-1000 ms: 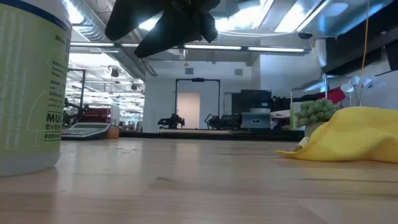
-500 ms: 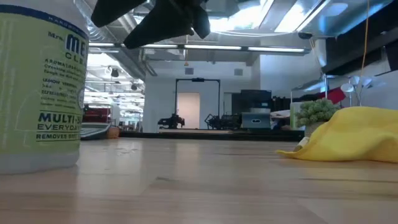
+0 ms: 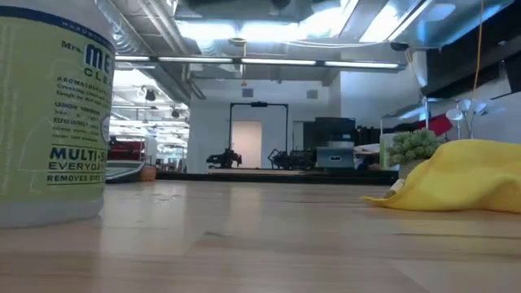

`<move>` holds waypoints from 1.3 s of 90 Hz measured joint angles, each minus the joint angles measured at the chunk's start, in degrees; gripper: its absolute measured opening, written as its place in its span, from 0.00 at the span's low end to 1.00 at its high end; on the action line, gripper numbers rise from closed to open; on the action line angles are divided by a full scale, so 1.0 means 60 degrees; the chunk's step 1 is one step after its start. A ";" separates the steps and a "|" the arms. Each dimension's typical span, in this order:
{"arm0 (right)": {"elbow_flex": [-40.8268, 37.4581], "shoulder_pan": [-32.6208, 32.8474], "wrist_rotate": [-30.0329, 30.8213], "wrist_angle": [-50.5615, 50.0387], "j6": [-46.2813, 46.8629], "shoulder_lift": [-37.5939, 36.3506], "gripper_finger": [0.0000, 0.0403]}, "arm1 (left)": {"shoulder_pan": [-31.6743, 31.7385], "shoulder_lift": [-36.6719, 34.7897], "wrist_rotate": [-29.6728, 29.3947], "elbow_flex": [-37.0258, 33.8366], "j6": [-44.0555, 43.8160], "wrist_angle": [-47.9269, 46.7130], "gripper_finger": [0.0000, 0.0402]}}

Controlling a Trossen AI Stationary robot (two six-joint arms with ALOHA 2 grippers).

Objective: Apply microfiber cloth
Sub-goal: Spray the black cellphone screen using the white spray bottle

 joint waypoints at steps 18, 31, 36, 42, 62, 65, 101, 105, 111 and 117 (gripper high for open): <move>-0.0004 -0.0109 -0.0709 -0.0006 -0.0034 -0.0040 0.58 | 0.0000 -0.0382 -0.0260 0.0000 -0.0044 -0.0429 0.02; -0.0007 -0.0357 -0.0651 -0.0032 0.0347 -0.0040 0.64 | 0.0000 -0.0392 -0.0327 0.0000 0.0025 -0.0603 0.02; -0.0007 -0.0417 -0.0681 -0.0009 0.0435 -0.0040 0.71 | 0.0000 -0.0392 -0.0329 0.0000 0.0024 -0.0637 0.02; -0.0007 -0.0473 -0.0742 0.0033 0.0434 -0.0040 0.81 | 0.0000 -0.0392 -0.0333 0.0000 -0.0139 -0.0789 0.02; -0.0007 -0.0586 -0.0698 0.0055 0.0351 -0.0036 0.94 | 0.0000 -0.0392 -0.0331 0.0000 -0.0190 -0.0899 0.02; -0.0009 -0.0586 -0.0613 0.0098 0.0176 -0.0036 0.92 | 0.0000 -0.0392 -0.0333 0.0000 -0.0243 -0.0964 0.02; -0.0115 0.0177 0.0842 0.1003 -0.0949 0.0013 0.87 | 0.0152 -0.0392 -0.0326 0.0004 -0.1179 -0.1667 0.02; -0.0251 0.0359 0.1235 0.1634 -0.1338 0.0071 0.87 | 0.0201 -0.0392 -0.0326 0.0004 -0.1196 -0.1691 0.02; -0.0487 0.0575 0.1322 0.2474 -0.1924 0.0223 0.87 | 0.0294 -0.0392 -0.0329 0.0004 -0.1202 -0.1684 0.02; -0.0704 0.0608 0.1201 0.3464 -0.2070 0.0372 0.87 | 0.0396 -0.0392 -0.0327 0.0004 -0.1202 -0.1683 0.02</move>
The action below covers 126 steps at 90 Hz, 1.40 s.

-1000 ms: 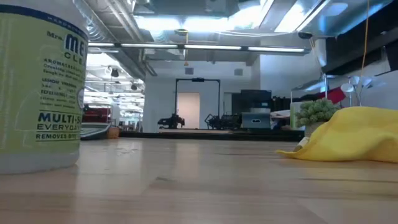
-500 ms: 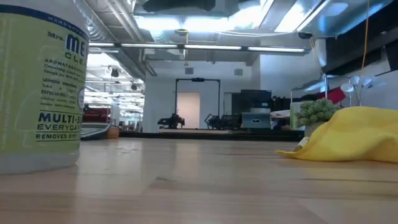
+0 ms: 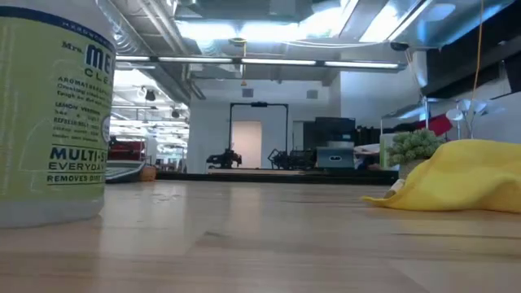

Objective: Apply microfiber cloth
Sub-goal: Spray the black cellphone screen using the white spray bottle

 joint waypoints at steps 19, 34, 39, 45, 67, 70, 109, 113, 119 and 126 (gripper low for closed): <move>-0.0430 -0.0271 0.0625 0.1817 -0.0300 0.0186 0.87 | 0.0307 0.0004 0.0319 0.0000 0.0284 0.0033 0.02; -0.0469 -0.0311 0.0417 0.2259 -0.0639 0.0186 0.87 | 0.0420 0.0004 0.0483 0.0000 0.0292 0.0045 0.02; -0.0469 -0.0302 0.0231 0.2322 -0.0696 0.0205 0.87 | 0.0420 0.0004 0.0484 0.0000 0.0299 0.0047 0.02; -0.0459 -0.0287 0.0128 0.2717 -0.0620 0.0344 0.87 | 0.0420 0.0004 0.0490 0.0000 0.0299 0.0047 0.02; -0.0474 -0.0320 0.1268 0.3230 -0.0617 0.0967 0.87 | 0.0420 0.0006 0.0476 0.0000 0.0339 0.0143 0.02; -0.0476 -0.0320 0.1497 0.3232 -0.0732 0.0972 0.87 | 0.0420 0.0004 0.0470 0.0000 0.0339 0.0147 0.02; -0.0475 -0.0429 0.1090 0.4552 -0.1073 0.1276 0.87 | 0.0555 0.0011 0.0175 0.0000 0.0483 0.0255 0.02; -0.0476 -0.0432 0.1128 0.4550 -0.1083 0.1279 0.87 | 0.0622 0.0011 0.0139 0.0000 0.0585 0.0329 0.02; -0.0464 -0.0436 0.1070 0.4568 -0.1081 0.1279 0.87 | 0.0810 0.0011 0.0094 0.0000 0.0986 0.0527 0.02; -0.0462 -0.0447 0.0947 0.4543 -0.1039 0.1279 0.87 | 0.1077 0.0011 0.0043 0.0007 0.1645 0.0784 0.02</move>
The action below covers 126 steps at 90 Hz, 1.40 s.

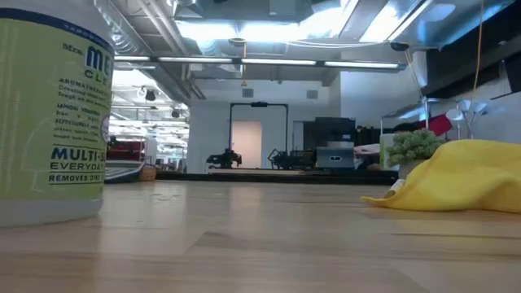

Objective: Apply microfiber cloth
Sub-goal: Spray the black cellphone screen using the white spray bottle

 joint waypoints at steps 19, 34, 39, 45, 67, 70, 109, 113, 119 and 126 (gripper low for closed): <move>0.0000 0.0002 -0.0235 -0.0060 -0.0040 0.0000 0.87 | 0.1123 0.0000 -0.0029 0.0000 0.1989 0.0875 0.02; 0.0000 0.0007 -0.0491 -0.0062 -0.0052 0.0000 0.87 | 0.1654 0.0000 0.0548 0.0000 0.3837 0.2229 0.02; 0.0000 0.0007 -0.0495 -0.0053 -0.0130 0.0000 0.87 | 0.1753 0.0000 0.0775 -0.0044 0.4277 0.2665 0.02; 0.0000 0.0013 -0.0495 -0.0003 -0.0228 0.0000 0.87 | 0.1849 0.0000 0.0980 -0.0170 0.4929 0.3244 0.02; 0.0000 0.0022 -0.0495 0.0026 -0.0429 0.0000 0.87 | 0.2339 0.0000 0.1854 -0.0995 0.5526 0.4317 0.02; 0.0000 0.0021 -0.0492 0.0029 -0.0443 0.0000 0.87 | 0.2364 -0.0033 0.1847 -0.1056 0.5485 0.4372 0.02; 0.0000 0.0018 -0.0492 -0.0069 -0.0459 0.0000 0.87 | 0.2326 -0.0885 0.1513 -0.1253 0.5747 0.4919 0.02; 0.0000 0.0018 -0.0490 -0.0069 -0.0459 0.0000 0.87 | 0.2326 -0.0884 0.1539 -0.1253 0.5948 0.5111 0.02; 0.0000 0.0018 -0.0484 -0.0070 -0.0458 0.0000 0.87 | 0.2358 -0.0885 0.1646 -0.1253 0.6198 0.5384 0.02; 0.0000 0.0018 -0.0478 -0.0073 -0.0444 0.0000 0.85 | 0.2409 -0.0884 0.1784 -0.1257 0.6279 0.5433 0.02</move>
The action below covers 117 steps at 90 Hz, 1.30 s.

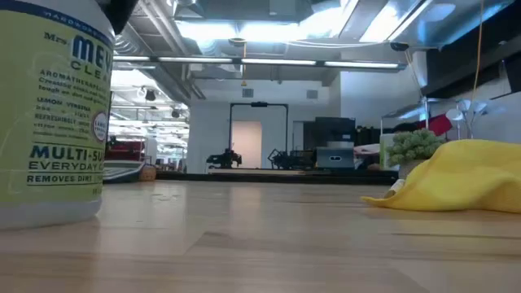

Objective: Apply microfiber cloth
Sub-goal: Spray the black cellphone screen using the white spray bottle

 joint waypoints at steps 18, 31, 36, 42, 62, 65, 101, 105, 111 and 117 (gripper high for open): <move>0.0000 0.0000 -0.0013 -0.0008 0.0006 -0.0002 0.66 | 0.0004 0.0002 0.0001 0.0000 0.0010 -0.0046 0.02; 0.0018 0.0002 -0.0026 -0.0180 0.0076 -0.0013 0.51 | 0.0004 0.0002 0.0000 0.0000 0.0028 -0.0046 0.02; 0.0018 0.0011 -0.0028 -0.0196 0.0074 -0.0018 0.48 | 0.0004 0.0002 -0.0004 0.0000 0.0029 -0.0046 0.02; 0.0018 0.0002 0.0001 -0.0216 0.0055 -0.0018 0.47 | 0.0004 0.0002 -0.0001 0.0000 0.0029 -0.0046 0.02; 0.0018 0.0000 0.0578 -0.0270 0.0035 -0.0018 0.58 | 0.0004 0.0002 -0.0004 0.0000 0.0092 -0.0047 0.02; 0.0018 0.0000 0.0584 -0.0300 0.0033 -0.0018 0.60 | 0.0004 0.0002 -0.0004 0.0000 0.0136 -0.0050 0.02; 0.2036 0.0142 0.0295 -0.5095 0.0504 -0.0152 0.80 | 0.0092 -0.0806 -0.0008 0.0000 0.0028 -0.0922 0.02; 0.2369 0.0142 0.0294 -0.5743 0.0594 -0.0160 0.80 | 0.0092 -0.0950 -0.0017 0.0000 0.0070 -0.0973 0.02; 0.2907 0.0141 0.0279 -0.6834 0.0728 -0.0160 0.80 | 0.0077 -0.1091 -0.0078 0.0000 0.0111 -0.1123 0.02; 0.3426 0.0132 0.0262 -0.7826 0.0792 -0.0160 0.80 | 0.0082 -0.1201 -0.0085 0.0000 0.0193 -0.1150 0.02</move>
